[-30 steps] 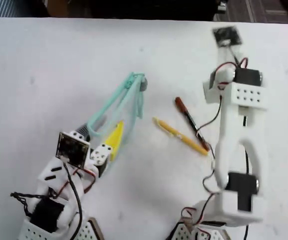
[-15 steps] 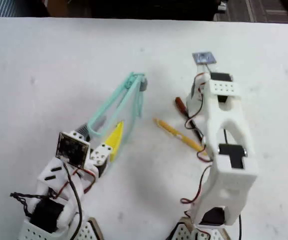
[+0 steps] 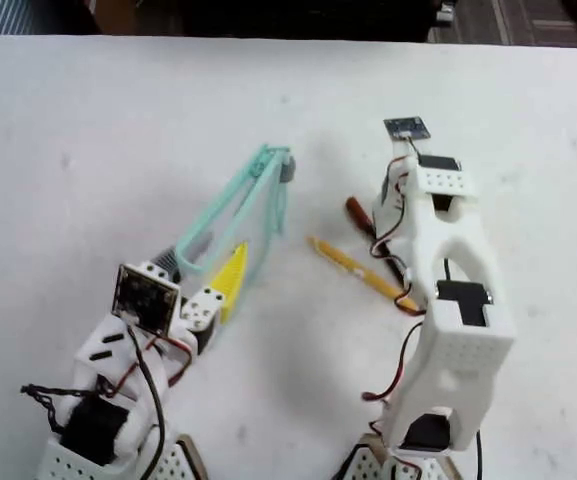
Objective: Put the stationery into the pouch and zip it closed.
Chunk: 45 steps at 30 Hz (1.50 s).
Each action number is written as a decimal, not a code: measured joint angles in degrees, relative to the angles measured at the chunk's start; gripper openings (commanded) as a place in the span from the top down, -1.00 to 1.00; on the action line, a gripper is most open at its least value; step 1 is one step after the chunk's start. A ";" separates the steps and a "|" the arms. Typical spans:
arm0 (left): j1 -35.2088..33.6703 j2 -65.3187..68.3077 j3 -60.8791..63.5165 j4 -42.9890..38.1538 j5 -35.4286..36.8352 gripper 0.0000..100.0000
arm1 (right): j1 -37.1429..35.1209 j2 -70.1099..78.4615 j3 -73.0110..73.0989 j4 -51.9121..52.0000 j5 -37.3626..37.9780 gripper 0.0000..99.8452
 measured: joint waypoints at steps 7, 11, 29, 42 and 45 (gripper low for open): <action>0.00 0.00 0.00 0.00 0.00 0.66 | 0.00 -0.18 0.62 -0.53 0.00 0.59; 0.00 0.00 0.00 0.00 0.00 0.66 | -0.09 -4.13 5.71 -2.37 0.79 0.59; 0.00 0.00 0.00 0.00 0.00 0.66 | -2.64 -20.66 26.46 -16.88 3.69 0.59; 0.00 0.00 0.00 0.00 0.00 0.66 | -4.84 -22.59 25.85 -17.41 8.09 0.59; 0.00 0.00 0.00 0.00 0.00 0.66 | -7.21 -21.27 25.76 -18.81 10.99 0.59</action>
